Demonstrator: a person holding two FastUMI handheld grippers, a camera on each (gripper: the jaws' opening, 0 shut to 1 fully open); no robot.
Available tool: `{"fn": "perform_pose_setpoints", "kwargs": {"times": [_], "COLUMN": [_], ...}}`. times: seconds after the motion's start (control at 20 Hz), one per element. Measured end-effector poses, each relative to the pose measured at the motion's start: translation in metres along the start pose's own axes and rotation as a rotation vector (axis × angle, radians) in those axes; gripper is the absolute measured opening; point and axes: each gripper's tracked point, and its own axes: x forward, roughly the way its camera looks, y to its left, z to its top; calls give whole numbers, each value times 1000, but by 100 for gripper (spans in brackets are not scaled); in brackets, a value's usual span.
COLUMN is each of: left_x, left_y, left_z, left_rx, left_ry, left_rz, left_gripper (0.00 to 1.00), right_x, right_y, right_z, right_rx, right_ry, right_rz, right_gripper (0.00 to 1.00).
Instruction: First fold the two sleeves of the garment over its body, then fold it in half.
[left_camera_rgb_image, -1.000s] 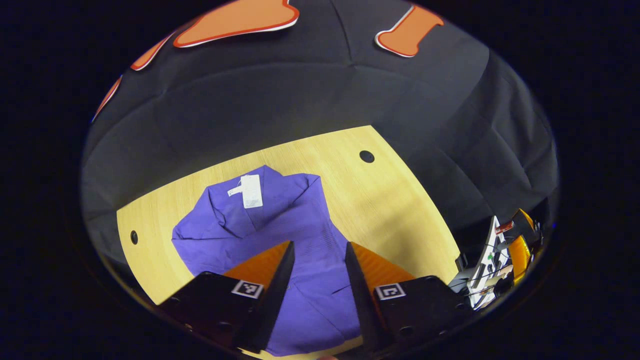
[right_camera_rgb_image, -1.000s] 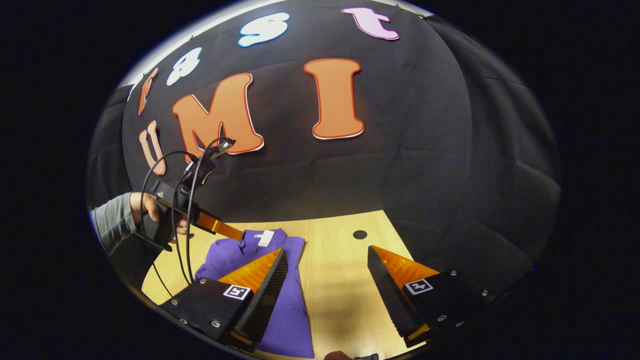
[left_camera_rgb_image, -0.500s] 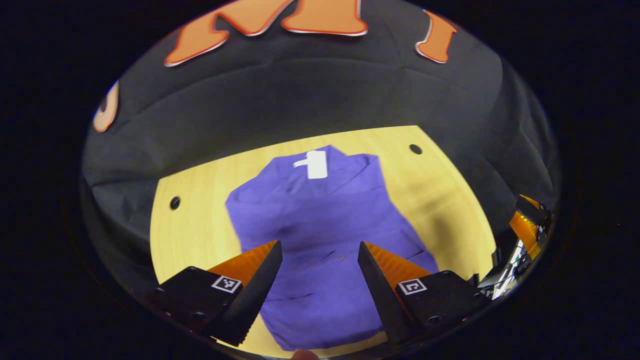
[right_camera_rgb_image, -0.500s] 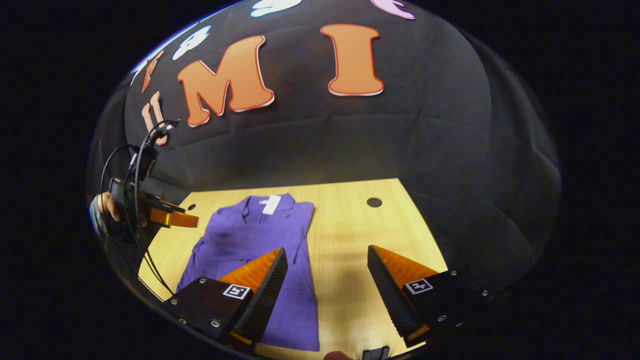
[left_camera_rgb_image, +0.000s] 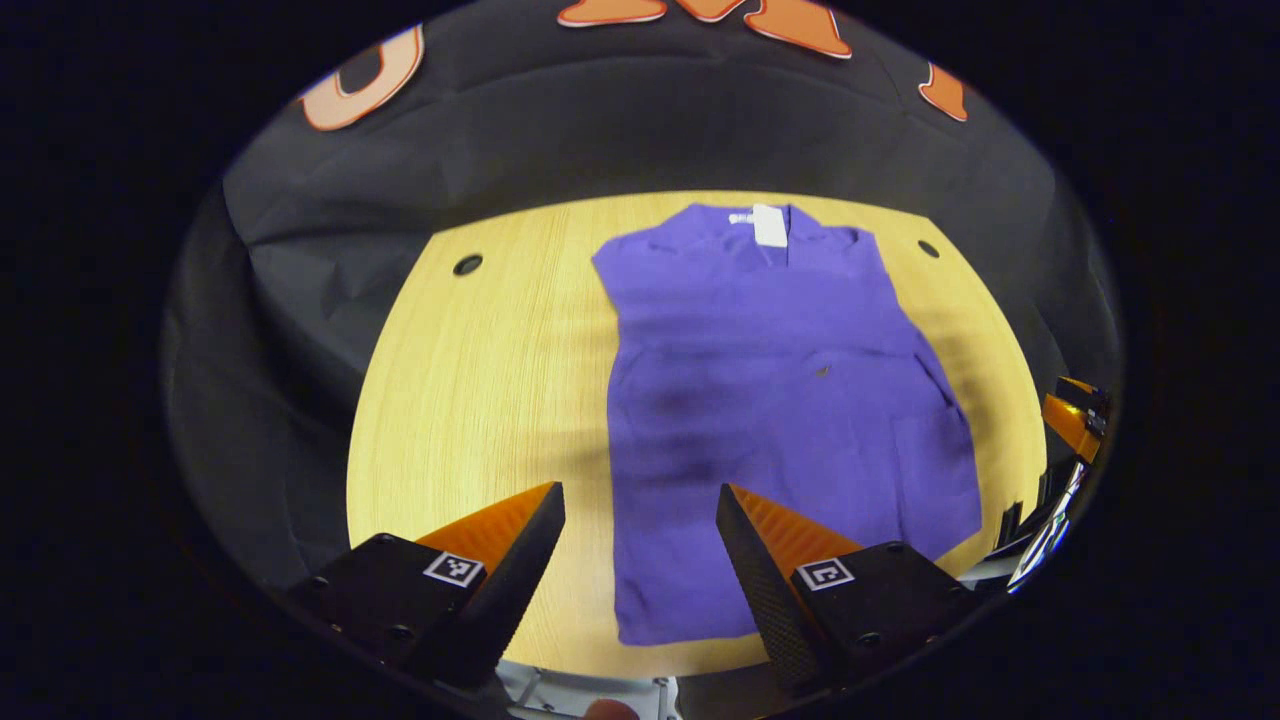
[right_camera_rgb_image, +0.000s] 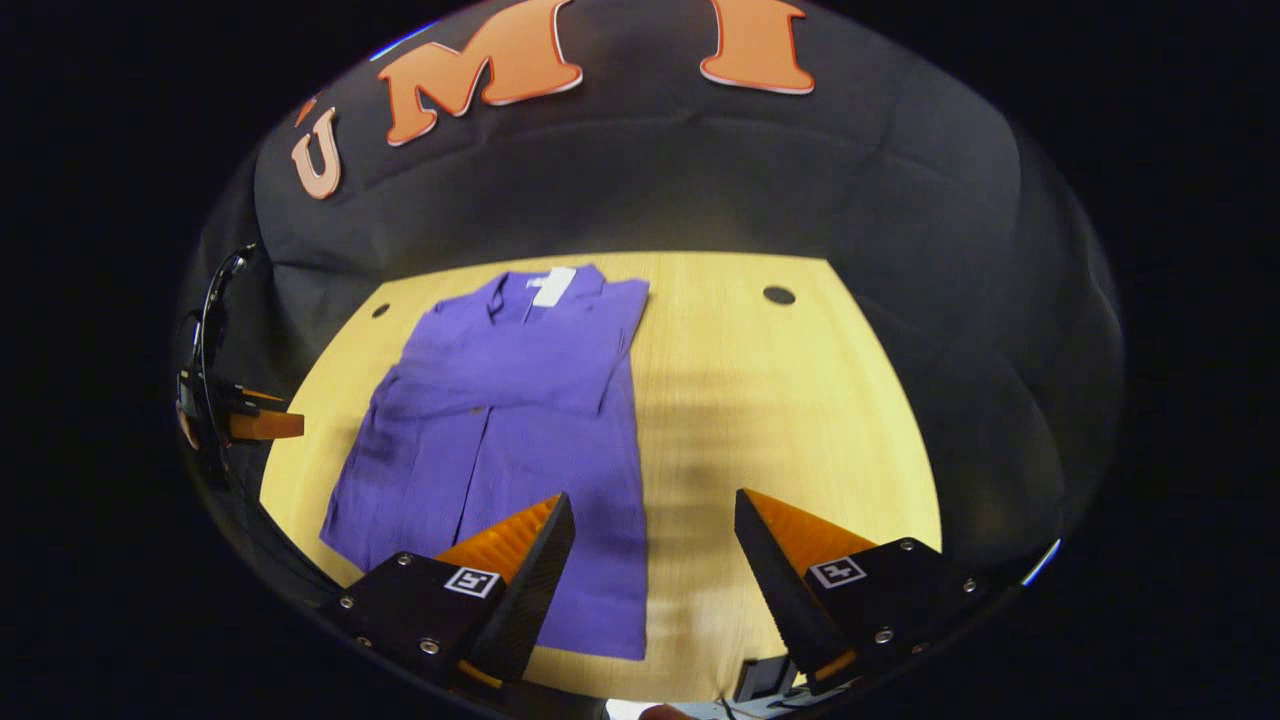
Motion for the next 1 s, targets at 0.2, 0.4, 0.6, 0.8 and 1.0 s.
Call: {"fn": "perform_pose_setpoints", "kwargs": {"times": [0.2, 0.4, 0.6, 0.8, 1.0], "left_x": [32, 38, 53, 62, 71], "left_y": [7, 5, 7, 8, 12], "left_z": [-70, -111, -141, -172, -181], "left_rx": [-47, -63, -86, -95, -101], "left_ry": [109, 188, 251, 304, 328], "left_rz": [-19, -2, 10, 11, 9], "left_gripper": [97, 96, 96, 96, 95], "right_x": [13, 18, 15, 16, 15], "right_y": [9, 8, 13, 21, 30], "right_z": [-58, -110, -147, -164, -178], "right_rx": [-11, -25, 3, 7, 8], "right_ry": [166, 302, 409, 464, 515], "right_rz": [25, 11, 15, 19, 37], "right_gripper": [97, 97, 97, 96, 94]}}
